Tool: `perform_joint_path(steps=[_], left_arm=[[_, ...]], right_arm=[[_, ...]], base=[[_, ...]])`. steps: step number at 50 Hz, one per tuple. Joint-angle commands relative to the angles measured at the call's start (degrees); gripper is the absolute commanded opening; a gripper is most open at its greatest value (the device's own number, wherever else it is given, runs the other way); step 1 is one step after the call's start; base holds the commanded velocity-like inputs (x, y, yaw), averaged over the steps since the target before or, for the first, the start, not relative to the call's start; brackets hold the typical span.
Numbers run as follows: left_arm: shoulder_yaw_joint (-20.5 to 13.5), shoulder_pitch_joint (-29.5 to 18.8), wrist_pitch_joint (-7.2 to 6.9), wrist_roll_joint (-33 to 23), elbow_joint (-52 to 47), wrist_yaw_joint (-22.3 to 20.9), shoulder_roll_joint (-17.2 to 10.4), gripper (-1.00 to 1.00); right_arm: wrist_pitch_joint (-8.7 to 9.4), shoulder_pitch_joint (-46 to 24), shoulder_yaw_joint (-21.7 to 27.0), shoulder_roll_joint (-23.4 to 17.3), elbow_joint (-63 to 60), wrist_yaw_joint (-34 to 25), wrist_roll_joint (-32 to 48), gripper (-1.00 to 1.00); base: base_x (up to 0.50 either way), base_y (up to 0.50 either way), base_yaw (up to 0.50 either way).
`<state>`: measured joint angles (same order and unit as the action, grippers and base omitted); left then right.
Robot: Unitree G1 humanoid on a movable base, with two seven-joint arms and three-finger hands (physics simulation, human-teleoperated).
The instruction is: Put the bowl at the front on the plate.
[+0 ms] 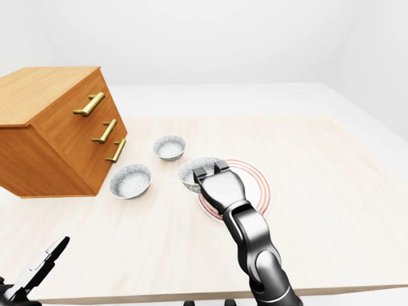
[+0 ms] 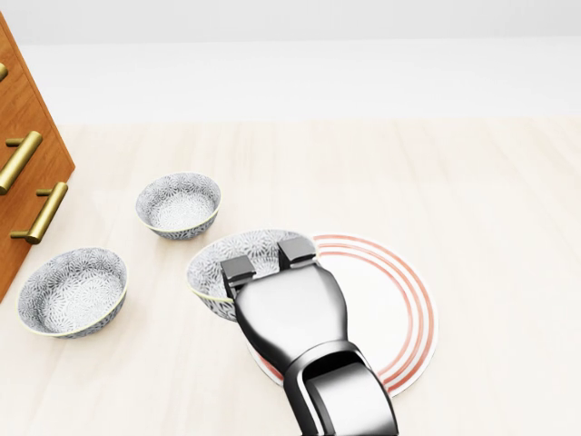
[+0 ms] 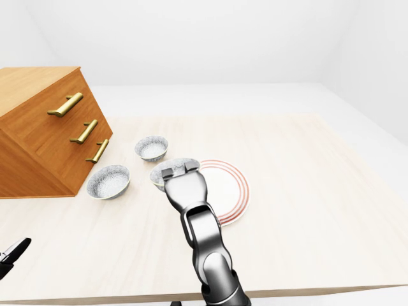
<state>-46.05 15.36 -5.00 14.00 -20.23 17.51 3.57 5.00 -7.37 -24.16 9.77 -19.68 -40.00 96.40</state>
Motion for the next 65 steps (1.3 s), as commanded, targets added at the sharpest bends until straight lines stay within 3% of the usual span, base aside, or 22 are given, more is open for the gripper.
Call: perform_joint_path(steps=[1,18,26,35,43,56,65], left_arm=[[0.4,0.0,0.00,-0.9,0.5,0.2,0.0,1.00],[0.8,-0.1,0.00,-0.7,1.4,0.6,-0.1,1.00],[0.3,0.4,0.00,-0.2,-0.2,0.1,0.2,1.00],[-0.2,0.5,0.00,0.1,-0.4,-0.6,0.4,1.00],[0.3,0.3,0.00,-0.3,0.6,-0.5,0.5,1.00],[0.4,0.4,0.00,-0.1,0.1,-0.3,0.5,1.00],[0.6,0.4,0.00,-0.1,0.5,-0.3,0.3,1.00]], right_arm=[[0.00,2.5,1.8,-1.9,-2.3,1.4,2.9,-1.00],[0.00,8.5,2.5,-5.6,-4.0,12.7,2.3,-1.00],[0.00,10.7,2.7,-6.4,0.0,21.3,0.2,-1.00],[0.00,13.3,2.4,-8.1,-0.4,26.5,1.5,-1.00],[0.00,16.1,4.5,-10.5,0.0,34.6,-1.9,-1.00],[0.00,17.0,6.9,-11.1,1.2,35.6,-1.8,-1.00],[0.00,16.7,7.3,-10.9,-0.6,31.7,1.1,-1.00]], base=[[0.00,0.00,0.00],[0.00,0.00,0.00],[0.00,0.00,0.00],[0.00,0.00,0.00],[0.00,0.00,0.00],[0.00,0.00,0.00],[0.00,0.00,0.00]])
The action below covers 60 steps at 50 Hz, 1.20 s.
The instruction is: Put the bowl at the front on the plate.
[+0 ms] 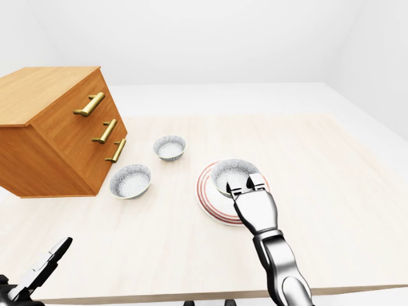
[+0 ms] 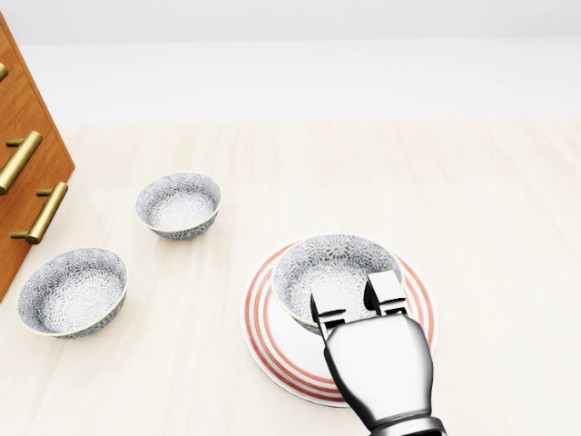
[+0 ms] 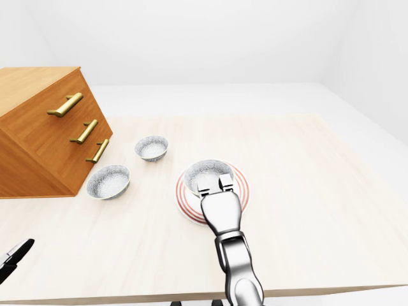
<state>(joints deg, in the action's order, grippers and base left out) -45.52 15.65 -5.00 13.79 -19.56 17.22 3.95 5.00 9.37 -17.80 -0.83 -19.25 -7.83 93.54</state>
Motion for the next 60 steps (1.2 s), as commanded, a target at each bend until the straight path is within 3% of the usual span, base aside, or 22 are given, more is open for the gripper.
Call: perform_joint_path(steps=[1,18,31,60], left_arm=[[0.0,0.1,0.00,0.1,-0.1,-0.1,0.0,1.00],[0.0,0.0,0.00,0.1,0.1,0.0,-0.1,1.00],[-0.2,0.0,0.00,0.2,-0.3,0.0,-0.1,1.00],[-0.1,0.0,0.00,0.4,-0.3,0.2,-0.2,1.00]], right_arm=[[0.00,-0.3,0.8,-0.1,-0.6,0.2,3.9,-1.00],[0.00,-0.7,0.9,0.1,0.4,0.5,3.8,-1.00],[0.00,-2.7,4.2,-0.4,5.2,2.3,1.9,-1.00],[0.00,-7.0,3.6,1.0,8.3,2.1,3.9,-1.00]], base=[[0.00,0.00,0.00],[0.00,0.00,0.00],[0.00,0.00,0.00],[0.00,0.00,0.00]])
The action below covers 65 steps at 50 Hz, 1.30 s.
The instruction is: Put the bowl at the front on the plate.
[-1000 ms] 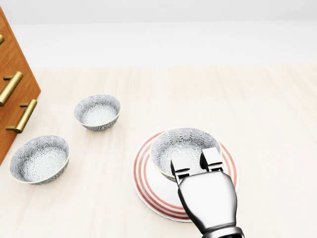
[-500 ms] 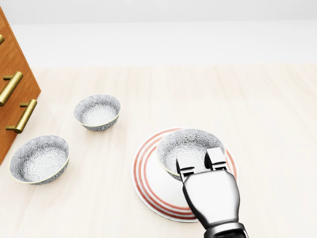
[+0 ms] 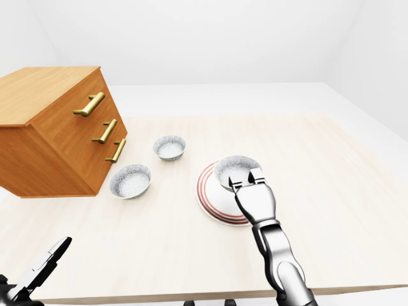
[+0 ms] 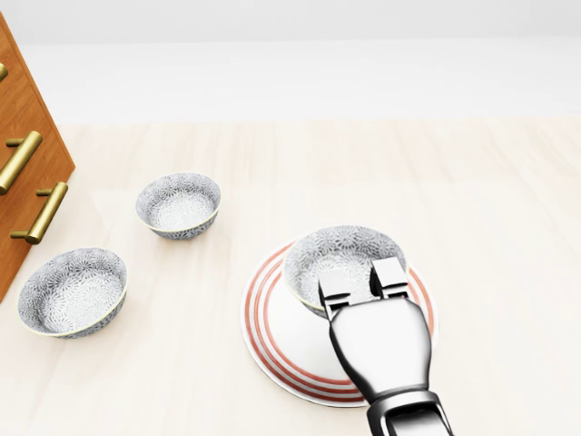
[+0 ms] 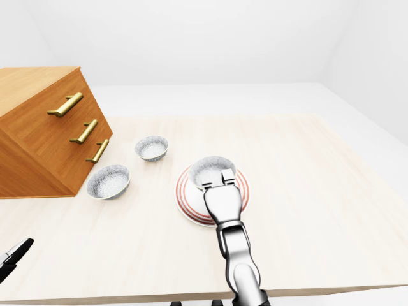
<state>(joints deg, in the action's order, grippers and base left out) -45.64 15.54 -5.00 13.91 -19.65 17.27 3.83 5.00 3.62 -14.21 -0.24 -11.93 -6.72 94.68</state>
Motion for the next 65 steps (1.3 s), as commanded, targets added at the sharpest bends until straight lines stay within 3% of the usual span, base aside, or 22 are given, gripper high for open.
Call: perform_joint_path(steps=[1,54,55,56,57,65], left_arm=[[0.0,0.0,0.00,0.2,0.0,0.2,-0.1,1.00],[-0.5,0.1,0.00,0.2,-1.0,0.0,0.2,1.00],[-0.6,0.3,0.00,0.3,-1.5,-0.1,0.2,1.00],[-0.7,0.3,0.00,0.3,-1.6,-0.2,0.3,1.00],[-0.6,0.1,0.00,0.2,-1.4,-0.1,0.3,1.00],[-0.7,0.4,0.00,0.5,-2.2,0.0,0.2,1.00]], right_arm=[[0.00,-1.3,0.0,0.4,1.0,1.1,2.6,-1.00],[0.00,-0.8,-0.4,0.0,4.2,3.6,-0.6,-1.00],[0.00,-0.8,-0.5,0.1,4.0,3.0,-0.5,-0.80],[0.00,-0.7,-0.5,0.0,3.8,3.1,-0.3,0.52],[0.00,-0.6,-0.4,0.0,3.7,3.1,-0.6,1.00],[0.00,-0.7,-0.6,0.1,3.8,3.1,-0.5,1.00]], base=[[0.00,0.00,0.00],[0.00,0.00,0.00],[0.00,0.00,0.00],[0.00,0.00,0.00],[0.00,0.00,0.00],[0.00,0.00,0.00]])
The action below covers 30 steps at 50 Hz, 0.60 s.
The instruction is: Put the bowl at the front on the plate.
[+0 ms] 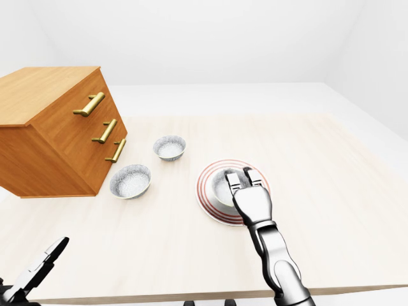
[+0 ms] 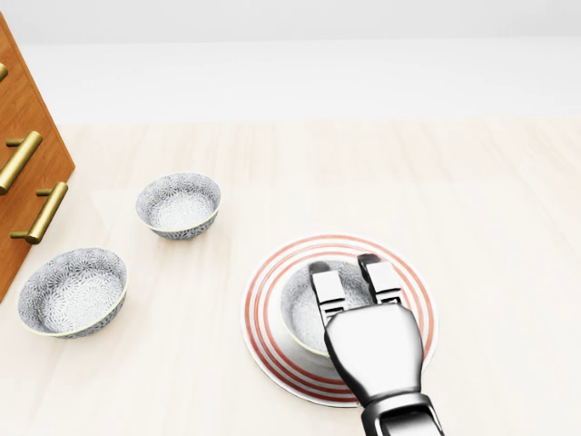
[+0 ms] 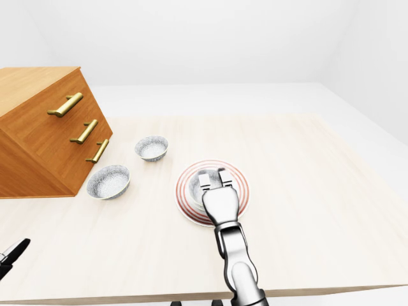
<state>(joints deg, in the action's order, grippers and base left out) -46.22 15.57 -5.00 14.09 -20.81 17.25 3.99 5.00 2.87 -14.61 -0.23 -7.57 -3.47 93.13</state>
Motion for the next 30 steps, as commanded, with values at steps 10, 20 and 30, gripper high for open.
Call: perform_joint_path(steps=[10,20,30], left_arm=[[0.2,-0.2,0.00,0.0,0.5,0.1,-0.1,1.00],[0.2,-0.1,0.00,0.0,0.4,0.2,-0.1,1.00],[0.1,0.1,0.00,-0.2,-0.1,0.1,-0.1,1.00]], right_arm=[[0.00,-0.1,0.1,-0.1,0.3,0.8,0.5,1.00],[0.00,1.2,-0.9,-0.2,-6.4,-2.4,3.6,1.00],[0.00,-3.9,-0.4,2.7,-29.7,-23.8,13.8,1.00]], base=[[0.00,0.00,0.00],[0.00,0.00,0.00],[0.00,0.00,0.00]])
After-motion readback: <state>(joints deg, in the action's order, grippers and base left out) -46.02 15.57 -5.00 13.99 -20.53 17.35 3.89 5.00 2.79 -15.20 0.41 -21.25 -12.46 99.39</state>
